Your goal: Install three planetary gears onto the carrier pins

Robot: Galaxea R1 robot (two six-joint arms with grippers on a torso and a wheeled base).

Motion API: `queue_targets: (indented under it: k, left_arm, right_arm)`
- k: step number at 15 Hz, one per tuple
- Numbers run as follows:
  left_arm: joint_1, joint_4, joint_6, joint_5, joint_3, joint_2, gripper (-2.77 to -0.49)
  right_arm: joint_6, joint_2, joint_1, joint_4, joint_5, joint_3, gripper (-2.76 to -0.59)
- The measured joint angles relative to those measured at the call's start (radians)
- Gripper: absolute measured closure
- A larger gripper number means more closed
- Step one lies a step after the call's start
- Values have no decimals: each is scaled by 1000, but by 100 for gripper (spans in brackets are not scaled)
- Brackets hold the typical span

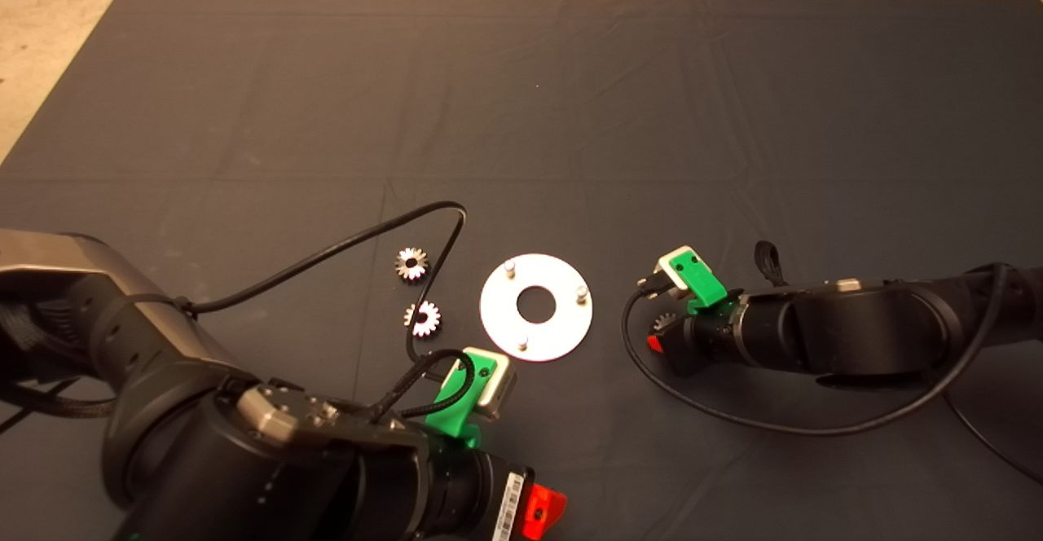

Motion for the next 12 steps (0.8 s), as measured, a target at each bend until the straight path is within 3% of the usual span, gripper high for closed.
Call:
queue_targets:
  k: [7, 12]
  left_arm:
    - [0, 8, 0, 0, 0, 0, -264]
    - [0, 15, 0, 0, 0, 0, -264]
  right_arm:
    - [0, 1, 0, 0, -1, 0, -110]
    - [1, 20, -3, -7, -18, 0, -105]
